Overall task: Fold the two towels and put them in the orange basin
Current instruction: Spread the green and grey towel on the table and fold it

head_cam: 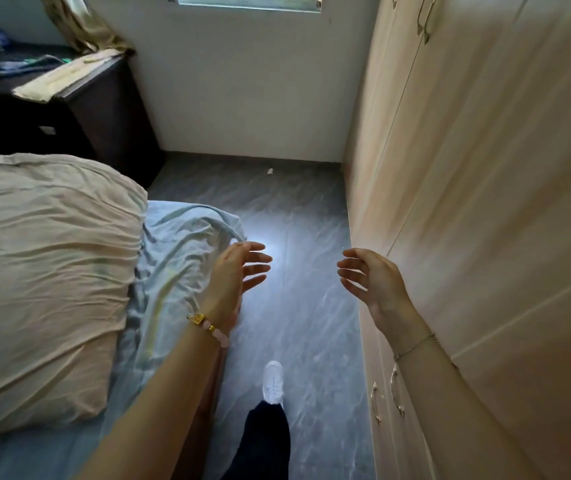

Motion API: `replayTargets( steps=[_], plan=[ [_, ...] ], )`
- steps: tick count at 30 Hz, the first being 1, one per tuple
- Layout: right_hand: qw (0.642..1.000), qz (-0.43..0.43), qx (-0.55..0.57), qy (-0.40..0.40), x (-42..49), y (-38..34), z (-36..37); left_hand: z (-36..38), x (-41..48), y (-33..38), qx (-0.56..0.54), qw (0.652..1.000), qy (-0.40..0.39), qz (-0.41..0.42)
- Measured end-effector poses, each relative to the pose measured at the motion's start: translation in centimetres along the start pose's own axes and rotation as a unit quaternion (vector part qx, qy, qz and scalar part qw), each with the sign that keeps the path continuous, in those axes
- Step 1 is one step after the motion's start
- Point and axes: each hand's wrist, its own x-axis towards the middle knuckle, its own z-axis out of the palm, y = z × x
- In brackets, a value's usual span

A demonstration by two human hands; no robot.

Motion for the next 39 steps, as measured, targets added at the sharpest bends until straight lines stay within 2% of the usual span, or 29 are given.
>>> replayTargets(
  steps=[8,12,19,31,39],
  plan=[
    [0.999,0.009,-0.043,-0.017,16.1,-5.4,5.7,2.4,16.9,3.3,-0.005,0.999,0.020,-0.024],
    [0.998,-0.015,-0.050,-0.018,23.9,-9.3,7.7,4.3,24.8,6.2,0.011,1.000,0.021,-0.006],
    [0.998,-0.010,-0.053,-0.020,33.8,-12.7,9.6,6.6,34.7,9.3,0.041,0.999,0.025,0.017],
    [0.991,-0.014,-0.080,-0.111,52.5,-19.4,15.8,9.3,50.2,13.3,0.026,0.990,0.128,0.050],
    [0.979,-0.015,-0.102,-0.175,64.3,-24.9,20.2,11.3,59.6,15.6,-0.030,0.978,0.200,0.057]
  ],
)
